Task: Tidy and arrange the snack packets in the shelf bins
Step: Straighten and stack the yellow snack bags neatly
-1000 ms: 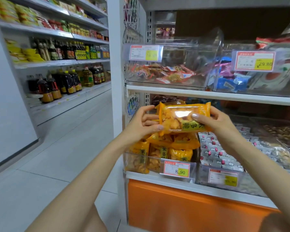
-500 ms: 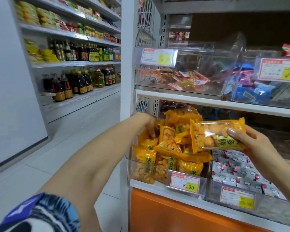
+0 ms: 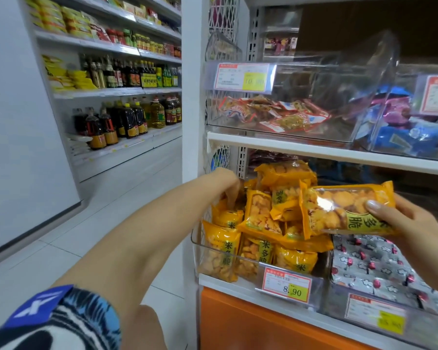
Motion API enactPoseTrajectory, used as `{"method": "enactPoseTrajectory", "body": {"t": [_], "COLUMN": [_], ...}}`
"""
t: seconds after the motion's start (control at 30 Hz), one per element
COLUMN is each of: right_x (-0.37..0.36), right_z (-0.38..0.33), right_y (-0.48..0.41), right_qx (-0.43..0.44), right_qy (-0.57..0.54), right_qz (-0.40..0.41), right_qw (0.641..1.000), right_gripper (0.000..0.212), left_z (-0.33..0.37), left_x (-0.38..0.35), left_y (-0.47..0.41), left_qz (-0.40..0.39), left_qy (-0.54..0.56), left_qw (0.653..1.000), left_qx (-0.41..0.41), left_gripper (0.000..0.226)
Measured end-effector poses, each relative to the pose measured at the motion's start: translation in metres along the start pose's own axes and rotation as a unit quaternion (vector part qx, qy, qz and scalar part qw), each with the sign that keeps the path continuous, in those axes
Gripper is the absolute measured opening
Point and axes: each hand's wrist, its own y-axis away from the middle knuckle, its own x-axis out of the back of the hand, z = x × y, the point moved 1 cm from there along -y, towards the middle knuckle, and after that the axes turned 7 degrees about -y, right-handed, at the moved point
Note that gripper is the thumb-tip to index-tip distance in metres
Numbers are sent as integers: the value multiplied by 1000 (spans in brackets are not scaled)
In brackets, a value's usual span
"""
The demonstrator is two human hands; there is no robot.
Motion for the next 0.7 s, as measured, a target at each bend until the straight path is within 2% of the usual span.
{"method": "enactPoseTrajectory", "body": {"t": [0.07, 0.13, 0.23, 0.3, 0.4, 0.6, 0.7], "right_x": [0, -1, -2, -3, -5, -8, -10], "right_z": [0, 0, -2, -4, -6, -7, -8], "right_y": [0, 1, 4, 6, 7, 8, 6], "right_qx": [-3, -9, -10, -7, -9, -11, -12], "right_qy": [-2, -3, 1, 6, 6, 2, -2], "right_qz": [-1, -4, -9, -8, -12, -9, -8], "right_qw": [1000, 1000, 1000, 1000, 1000, 1000, 1000], "right_gripper": [93, 93, 93, 93, 93, 98, 98], "left_z": [-7, -8, -8, -9, -11, -11, -15], "left_x": [0, -1, -3, -3, -2, -5, 0], "left_y": [-23, -5, 33, 41, 44, 48, 54], "left_qz": [0, 15, 47, 61, 92, 98, 166], "left_qy": [-10, -43, -51, -54, -73, -55, -46], "left_qw": [999, 998, 997, 997, 992, 993, 984], "left_qx": [-32, -47, -19, 2, 39, 22, 37], "left_gripper": [92, 82, 71, 70, 57, 37, 27]}}
